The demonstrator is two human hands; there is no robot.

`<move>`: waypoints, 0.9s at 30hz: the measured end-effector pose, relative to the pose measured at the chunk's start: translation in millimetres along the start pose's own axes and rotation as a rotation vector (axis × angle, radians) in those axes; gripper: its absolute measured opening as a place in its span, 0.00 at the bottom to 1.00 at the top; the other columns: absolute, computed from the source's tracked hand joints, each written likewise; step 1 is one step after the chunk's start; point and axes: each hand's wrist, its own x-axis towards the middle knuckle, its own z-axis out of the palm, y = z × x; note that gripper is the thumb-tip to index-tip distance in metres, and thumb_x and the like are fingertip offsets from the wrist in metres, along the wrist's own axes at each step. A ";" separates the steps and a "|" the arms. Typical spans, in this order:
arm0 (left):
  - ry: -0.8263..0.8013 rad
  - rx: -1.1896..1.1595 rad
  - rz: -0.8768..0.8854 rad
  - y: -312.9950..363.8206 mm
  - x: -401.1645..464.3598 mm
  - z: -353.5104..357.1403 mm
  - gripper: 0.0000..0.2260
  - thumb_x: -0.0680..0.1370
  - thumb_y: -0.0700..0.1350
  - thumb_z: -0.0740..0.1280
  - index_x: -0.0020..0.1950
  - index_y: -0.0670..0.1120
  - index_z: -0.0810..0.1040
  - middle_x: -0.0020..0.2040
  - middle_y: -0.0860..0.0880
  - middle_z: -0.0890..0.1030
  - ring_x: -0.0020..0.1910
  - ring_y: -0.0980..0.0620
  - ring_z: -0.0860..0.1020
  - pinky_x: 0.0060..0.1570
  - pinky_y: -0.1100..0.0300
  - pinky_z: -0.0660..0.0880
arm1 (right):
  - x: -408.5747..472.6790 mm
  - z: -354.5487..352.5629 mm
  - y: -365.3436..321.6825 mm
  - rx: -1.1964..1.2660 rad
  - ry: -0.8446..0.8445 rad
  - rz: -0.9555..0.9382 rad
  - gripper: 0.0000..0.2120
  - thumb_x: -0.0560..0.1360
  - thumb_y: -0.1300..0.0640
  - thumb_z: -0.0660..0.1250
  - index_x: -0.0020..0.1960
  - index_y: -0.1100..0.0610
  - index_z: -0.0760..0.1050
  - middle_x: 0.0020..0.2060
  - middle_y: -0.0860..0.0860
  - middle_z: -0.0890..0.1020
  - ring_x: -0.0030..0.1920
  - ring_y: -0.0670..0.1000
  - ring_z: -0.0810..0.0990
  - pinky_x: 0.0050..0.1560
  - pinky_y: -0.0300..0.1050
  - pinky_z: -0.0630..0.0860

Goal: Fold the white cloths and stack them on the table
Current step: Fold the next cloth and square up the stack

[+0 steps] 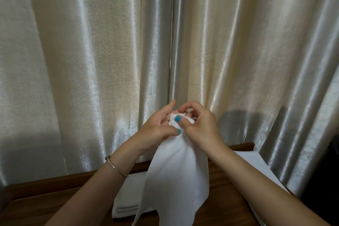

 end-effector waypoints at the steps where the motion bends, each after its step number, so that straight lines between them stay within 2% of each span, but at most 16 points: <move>1: 0.005 0.038 0.013 1.0 -0.7 0.2 0.41 0.69 0.34 0.69 0.77 0.47 0.52 0.62 0.52 0.77 0.60 0.55 0.78 0.58 0.61 0.75 | -0.6 0.2 0.1 -0.038 -0.003 -0.015 0.09 0.70 0.60 0.73 0.46 0.48 0.78 0.33 0.45 0.78 0.33 0.41 0.76 0.37 0.34 0.74; 3: 0.021 0.068 0.036 2.4 -1.1 -0.4 0.37 0.74 0.37 0.69 0.77 0.46 0.51 0.63 0.55 0.75 0.60 0.60 0.77 0.55 0.66 0.75 | -0.4 -0.7 0.4 -0.133 0.025 -0.050 0.13 0.70 0.58 0.72 0.52 0.45 0.78 0.36 0.42 0.77 0.35 0.42 0.76 0.40 0.35 0.73; 7: 0.038 0.094 0.043 4.9 -1.7 -3.5 0.31 0.76 0.46 0.62 0.77 0.49 0.52 0.65 0.53 0.76 0.61 0.56 0.77 0.60 0.60 0.73 | 2.9 -6.7 -2.4 -0.261 0.054 -0.067 0.16 0.66 0.46 0.75 0.52 0.42 0.76 0.42 0.40 0.70 0.37 0.40 0.72 0.38 0.38 0.71; 9: 0.045 0.089 0.034 5.6 -1.0 -5.0 0.26 0.80 0.43 0.58 0.77 0.49 0.54 0.63 0.53 0.78 0.58 0.56 0.79 0.59 0.59 0.74 | 3.7 -6.7 -1.7 -0.238 0.055 -0.072 0.18 0.64 0.44 0.77 0.51 0.44 0.77 0.42 0.41 0.71 0.37 0.40 0.73 0.37 0.34 0.69; 12: 0.061 -0.014 0.025 3.4 -1.1 -7.6 0.23 0.81 0.36 0.55 0.76 0.47 0.57 0.59 0.46 0.80 0.56 0.53 0.81 0.56 0.61 0.77 | 3.8 -4.6 1.8 -0.124 0.072 -0.108 0.18 0.61 0.45 0.79 0.49 0.46 0.78 0.41 0.45 0.74 0.40 0.39 0.74 0.38 0.29 0.67; 13: 0.073 -0.007 0.037 3.0 -1.7 -7.9 0.23 0.81 0.35 0.54 0.75 0.46 0.58 0.57 0.44 0.81 0.52 0.54 0.82 0.52 0.64 0.79 | 3.5 -4.5 3.0 -0.079 0.068 -0.106 0.18 0.60 0.45 0.80 0.47 0.46 0.79 0.40 0.45 0.74 0.39 0.39 0.74 0.38 0.30 0.67; 14: 0.096 0.038 0.049 3.5 -2.8 -7.7 0.22 0.81 0.34 0.54 0.75 0.45 0.58 0.53 0.41 0.83 0.44 0.59 0.83 0.44 0.69 0.79 | 3.3 -4.3 4.0 -0.052 0.054 -0.101 0.18 0.60 0.45 0.80 0.47 0.45 0.79 0.40 0.46 0.74 0.39 0.39 0.74 0.38 0.31 0.67; 15: 0.120 0.078 0.064 5.3 -4.1 -6.4 0.23 0.81 0.35 0.55 0.75 0.45 0.58 0.48 0.41 0.84 0.36 0.62 0.82 0.36 0.73 0.76 | 2.7 -3.9 5.1 -0.051 0.033 -0.093 0.19 0.60 0.44 0.79 0.47 0.45 0.78 0.40 0.46 0.74 0.40 0.38 0.74 0.38 0.31 0.68; 16: 0.141 0.108 0.088 4.9 -3.5 -6.5 0.24 0.80 0.38 0.57 0.76 0.44 0.56 0.46 0.42 0.84 0.32 0.64 0.81 0.33 0.75 0.73 | 1.8 -3.7 6.1 -0.058 0.001 -0.078 0.19 0.60 0.44 0.79 0.48 0.45 0.78 0.41 0.46 0.75 0.41 0.38 0.74 0.39 0.31 0.69; 18: 0.160 0.163 0.156 3.5 -2.0 -8.5 0.28 0.78 0.42 0.59 0.77 0.44 0.54 0.46 0.52 0.86 0.41 0.62 0.83 0.39 0.73 0.74 | 0.7 -4.9 8.7 -0.045 -0.110 0.015 0.22 0.61 0.44 0.79 0.51 0.47 0.77 0.44 0.46 0.78 0.43 0.38 0.76 0.42 0.33 0.71; 20: 0.176 0.214 0.180 0.7 -0.1 -12.3 0.26 0.79 0.41 0.59 0.76 0.45 0.55 0.43 0.57 0.86 0.45 0.61 0.82 0.44 0.72 0.74 | 0.2 -9.7 11.3 -0.030 -0.283 0.120 0.24 0.60 0.43 0.79 0.52 0.50 0.78 0.43 0.50 0.82 0.42 0.43 0.79 0.43 0.39 0.76; 22: 0.181 0.283 0.218 -0.7 1.0 -16.5 0.25 0.80 0.40 0.58 0.76 0.45 0.56 0.43 0.58 0.85 0.46 0.61 0.82 0.48 0.72 0.73 | -1.9 -14.8 13.7 -0.065 -0.423 0.142 0.20 0.61 0.45 0.78 0.47 0.54 0.80 0.37 0.53 0.82 0.35 0.47 0.78 0.39 0.45 0.74; 24: 0.206 0.375 0.252 -2.7 1.4 -22.5 0.24 0.81 0.41 0.59 0.76 0.48 0.57 0.45 0.57 0.85 0.50 0.58 0.82 0.56 0.67 0.72 | -3.3 -17.9 16.2 -0.113 -0.499 0.141 0.13 0.66 0.49 0.77 0.43 0.57 0.81 0.33 0.56 0.82 0.32 0.46 0.75 0.36 0.44 0.72; 27: 0.184 0.800 0.292 -7.1 -0.2 -32.4 0.27 0.81 0.38 0.58 0.77 0.52 0.52 0.51 0.59 0.82 0.55 0.57 0.79 0.58 0.65 0.71 | -4.6 -18.0 17.8 -0.177 -0.516 0.163 0.07 0.68 0.53 0.76 0.40 0.55 0.82 0.31 0.51 0.82 0.30 0.43 0.76 0.36 0.44 0.75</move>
